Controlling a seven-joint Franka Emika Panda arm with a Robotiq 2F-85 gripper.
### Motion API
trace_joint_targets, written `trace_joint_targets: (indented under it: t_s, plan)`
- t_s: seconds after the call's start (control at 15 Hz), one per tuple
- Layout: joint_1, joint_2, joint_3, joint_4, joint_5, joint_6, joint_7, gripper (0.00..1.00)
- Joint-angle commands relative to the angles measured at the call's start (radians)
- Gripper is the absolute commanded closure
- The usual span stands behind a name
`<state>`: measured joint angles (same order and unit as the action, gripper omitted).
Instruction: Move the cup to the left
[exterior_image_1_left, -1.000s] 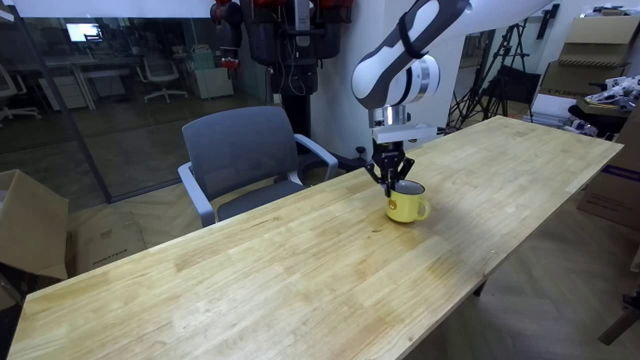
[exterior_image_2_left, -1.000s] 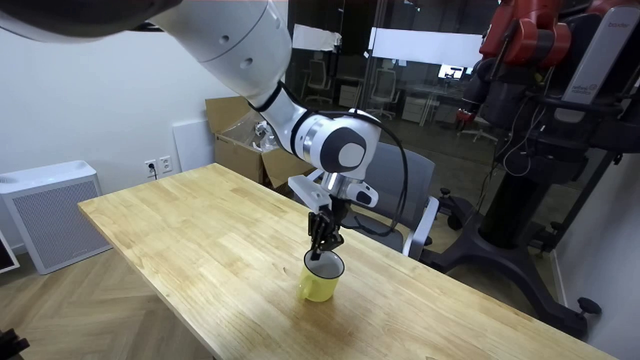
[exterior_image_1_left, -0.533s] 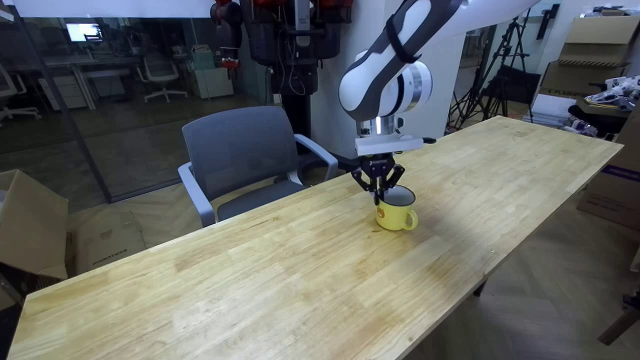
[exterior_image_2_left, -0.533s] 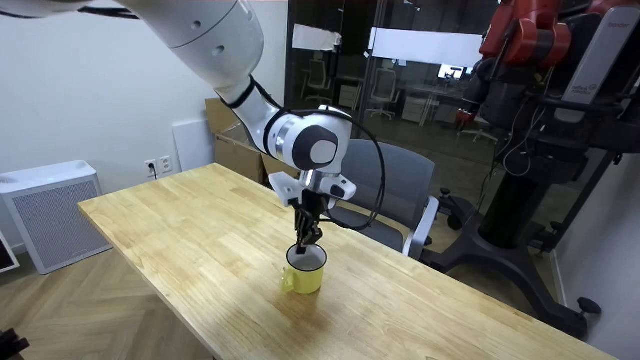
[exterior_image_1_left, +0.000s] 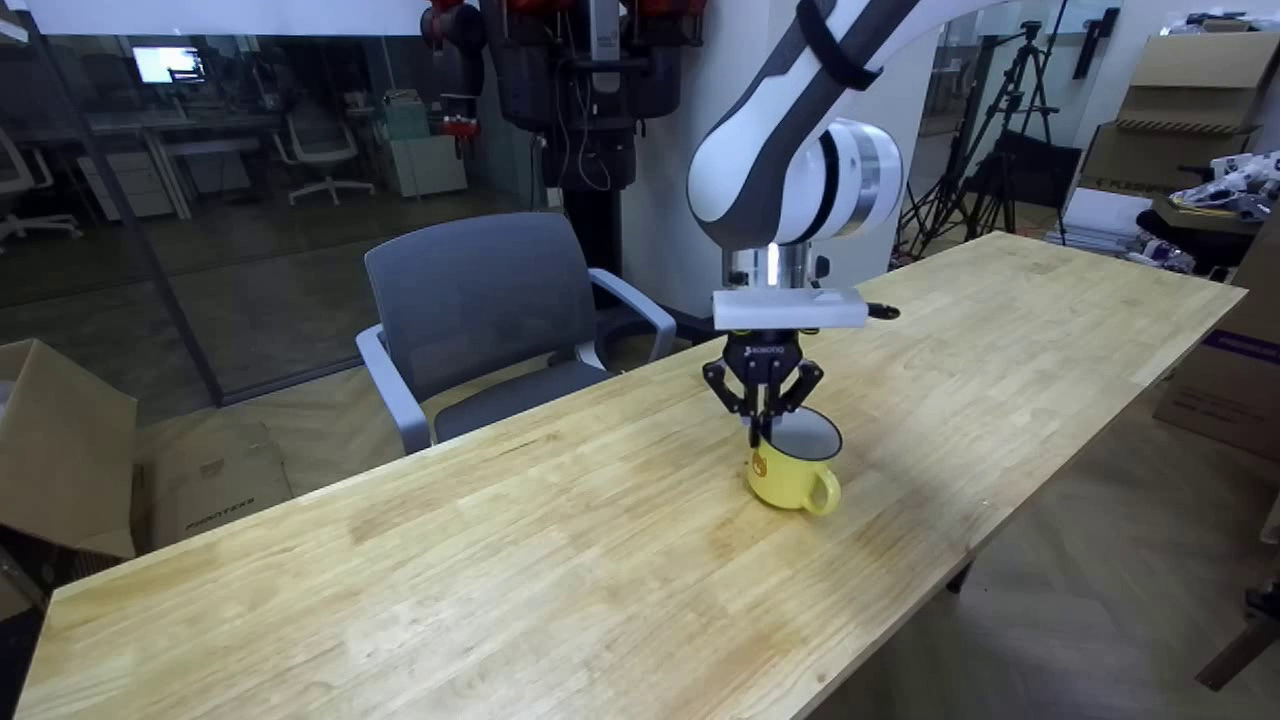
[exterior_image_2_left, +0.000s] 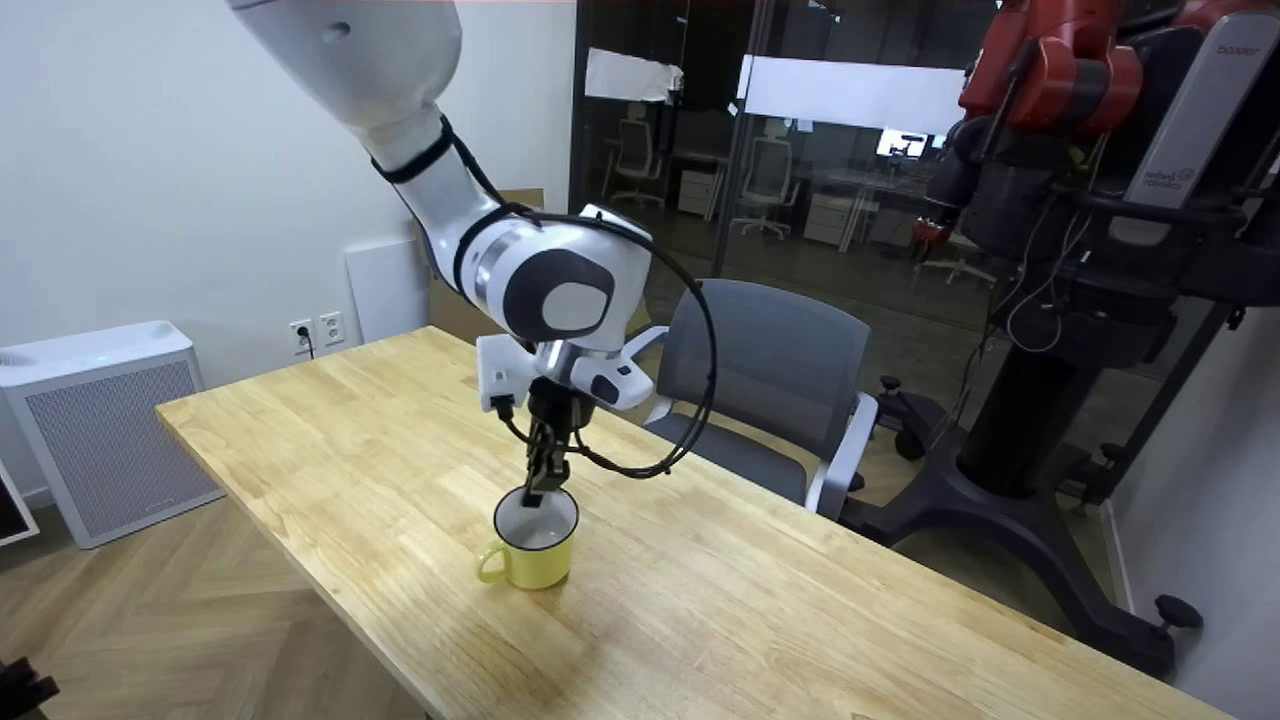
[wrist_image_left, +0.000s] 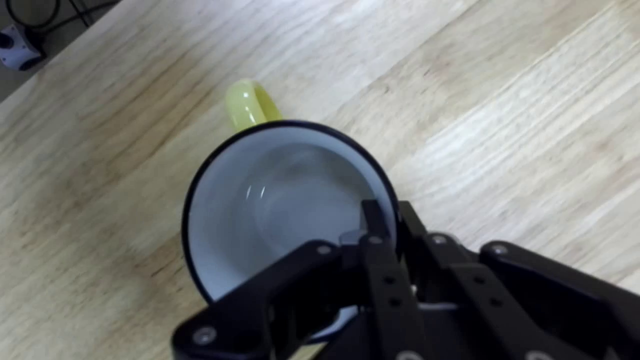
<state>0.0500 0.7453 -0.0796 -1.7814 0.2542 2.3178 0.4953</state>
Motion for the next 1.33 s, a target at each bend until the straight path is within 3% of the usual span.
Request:
trace_joint_targets:
  t_s: [0.0, 0.53, 0.6, 0.67, 0.8, 1.27]
  plan:
    - [0.008, -0.079, 0.022, -0.118, 0.043, 0.014, 0.030, 0.97]
    - [-0.031, -0.089, 0.023, -0.135, 0.115, -0.017, 0.017, 0.97]
    - [-0.034, -0.089, 0.023, -0.135, 0.122, -0.018, 0.015, 0.89]
    - [-0.036, -0.090, 0.022, -0.136, 0.123, -0.020, 0.016, 0.64]
    - [-0.038, -0.092, 0.019, -0.136, 0.124, -0.027, 0.020, 0.60]
    - [-0.008, -0.151, -0.013, -0.177, 0.086, -0.003, 0.054, 0.12]
